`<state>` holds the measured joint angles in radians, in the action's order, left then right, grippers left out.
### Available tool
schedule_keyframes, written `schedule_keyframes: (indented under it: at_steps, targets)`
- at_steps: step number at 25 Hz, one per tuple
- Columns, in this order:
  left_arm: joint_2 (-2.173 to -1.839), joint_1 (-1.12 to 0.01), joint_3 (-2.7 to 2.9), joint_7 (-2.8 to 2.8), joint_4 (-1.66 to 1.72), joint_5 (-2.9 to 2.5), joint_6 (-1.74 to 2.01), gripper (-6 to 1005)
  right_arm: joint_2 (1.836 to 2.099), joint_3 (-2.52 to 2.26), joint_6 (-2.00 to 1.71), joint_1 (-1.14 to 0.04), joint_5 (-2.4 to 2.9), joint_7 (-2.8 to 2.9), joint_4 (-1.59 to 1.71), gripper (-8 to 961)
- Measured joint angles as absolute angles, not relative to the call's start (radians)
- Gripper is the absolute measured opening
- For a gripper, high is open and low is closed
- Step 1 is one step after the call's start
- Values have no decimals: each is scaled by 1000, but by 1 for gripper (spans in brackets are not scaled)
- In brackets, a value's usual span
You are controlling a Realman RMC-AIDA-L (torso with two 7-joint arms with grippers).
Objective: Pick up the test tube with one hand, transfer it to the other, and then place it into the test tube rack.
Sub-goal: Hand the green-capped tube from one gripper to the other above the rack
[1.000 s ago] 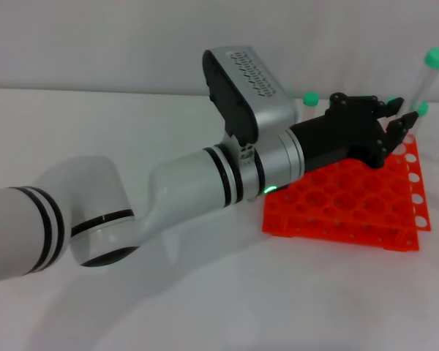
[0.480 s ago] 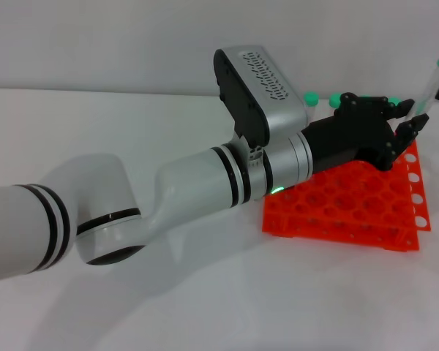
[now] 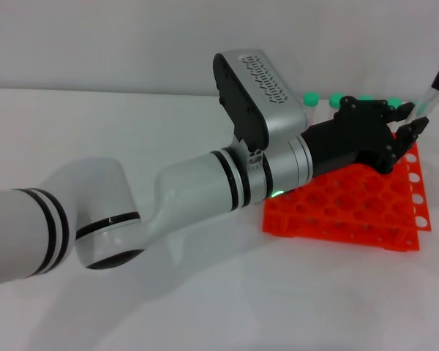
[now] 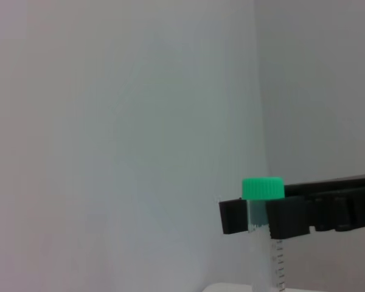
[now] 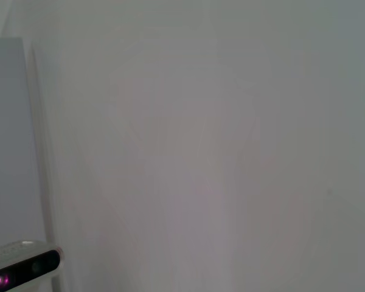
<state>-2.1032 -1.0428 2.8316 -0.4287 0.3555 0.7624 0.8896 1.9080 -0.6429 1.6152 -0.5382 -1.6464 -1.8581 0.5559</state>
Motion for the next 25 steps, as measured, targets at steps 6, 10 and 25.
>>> schedule_keyframes:
  at_steps: [6,10,25]
  targets:
    - [-2103,-1041,2835,-428,357,752,890,195,1910,-647,1621,-535,-1649,-1864,556,352]
    - [-2103,-1041,2830,-426,368,708,890,195,1911,-649,1628,-535,-1648,-1865,555,274]
    - [-2106,-967,2775,-221,418,698,887,204,1911,-640,1647,-532,-1649,-1866,556,235]
